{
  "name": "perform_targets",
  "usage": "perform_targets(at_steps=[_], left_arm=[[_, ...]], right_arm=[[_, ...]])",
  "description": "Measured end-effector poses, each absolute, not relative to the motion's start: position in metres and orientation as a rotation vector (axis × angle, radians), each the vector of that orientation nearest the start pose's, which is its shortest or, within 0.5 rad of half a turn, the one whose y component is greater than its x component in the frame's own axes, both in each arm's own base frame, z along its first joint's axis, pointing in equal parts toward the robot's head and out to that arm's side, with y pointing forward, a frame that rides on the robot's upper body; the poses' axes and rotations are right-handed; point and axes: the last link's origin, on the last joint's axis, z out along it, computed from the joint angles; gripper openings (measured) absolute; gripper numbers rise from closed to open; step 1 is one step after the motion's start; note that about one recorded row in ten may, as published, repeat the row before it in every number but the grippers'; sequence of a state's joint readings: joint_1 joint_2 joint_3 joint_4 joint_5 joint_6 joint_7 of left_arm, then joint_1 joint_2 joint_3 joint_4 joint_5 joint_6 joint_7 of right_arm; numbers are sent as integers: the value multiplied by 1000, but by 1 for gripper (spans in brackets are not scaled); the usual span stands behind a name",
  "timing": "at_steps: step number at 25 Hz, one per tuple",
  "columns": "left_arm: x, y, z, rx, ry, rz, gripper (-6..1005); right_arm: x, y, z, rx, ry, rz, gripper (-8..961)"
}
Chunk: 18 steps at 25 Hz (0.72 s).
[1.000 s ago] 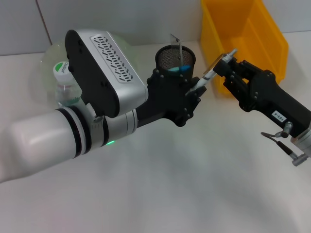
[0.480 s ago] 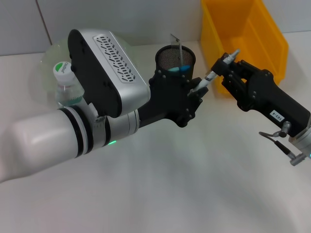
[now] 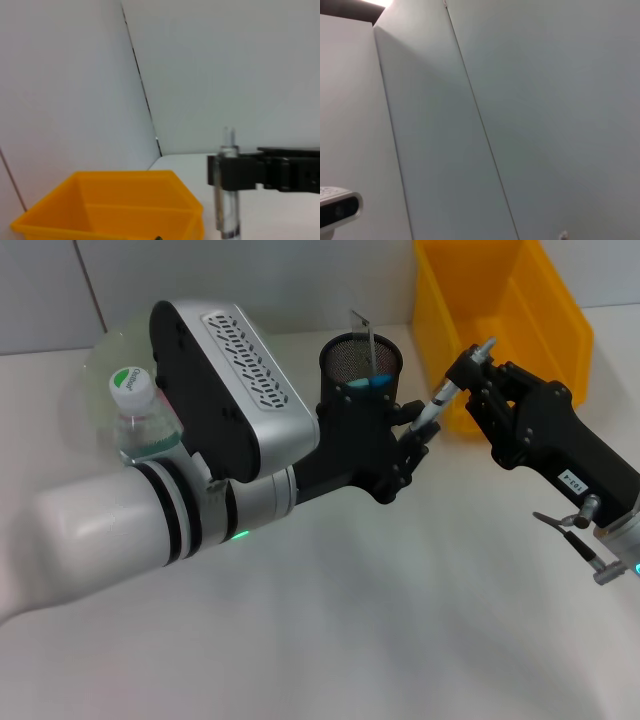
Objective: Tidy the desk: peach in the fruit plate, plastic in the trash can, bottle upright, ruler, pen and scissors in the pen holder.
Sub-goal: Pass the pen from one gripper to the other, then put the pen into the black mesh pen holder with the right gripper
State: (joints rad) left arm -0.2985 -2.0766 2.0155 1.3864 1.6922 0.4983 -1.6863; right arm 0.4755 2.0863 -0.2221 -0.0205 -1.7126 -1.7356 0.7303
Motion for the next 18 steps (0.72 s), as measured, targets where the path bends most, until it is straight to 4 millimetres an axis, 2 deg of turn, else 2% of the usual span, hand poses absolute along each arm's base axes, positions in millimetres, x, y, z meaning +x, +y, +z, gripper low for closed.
perform_targets(at_steps=[10,15,18], left_arm=[[-96,309,-97,-2590,-53,-539,309],[-101,310,-86,-2540,-69,-551,552],[-105,307,-77,-2489,-35,-550,607]], right_arm=[[264,287,-15,-1978,505,1411,139],[270,290,-8,-1925,510,1392,138],[275,296,-1,-1892,502,1359,139]])
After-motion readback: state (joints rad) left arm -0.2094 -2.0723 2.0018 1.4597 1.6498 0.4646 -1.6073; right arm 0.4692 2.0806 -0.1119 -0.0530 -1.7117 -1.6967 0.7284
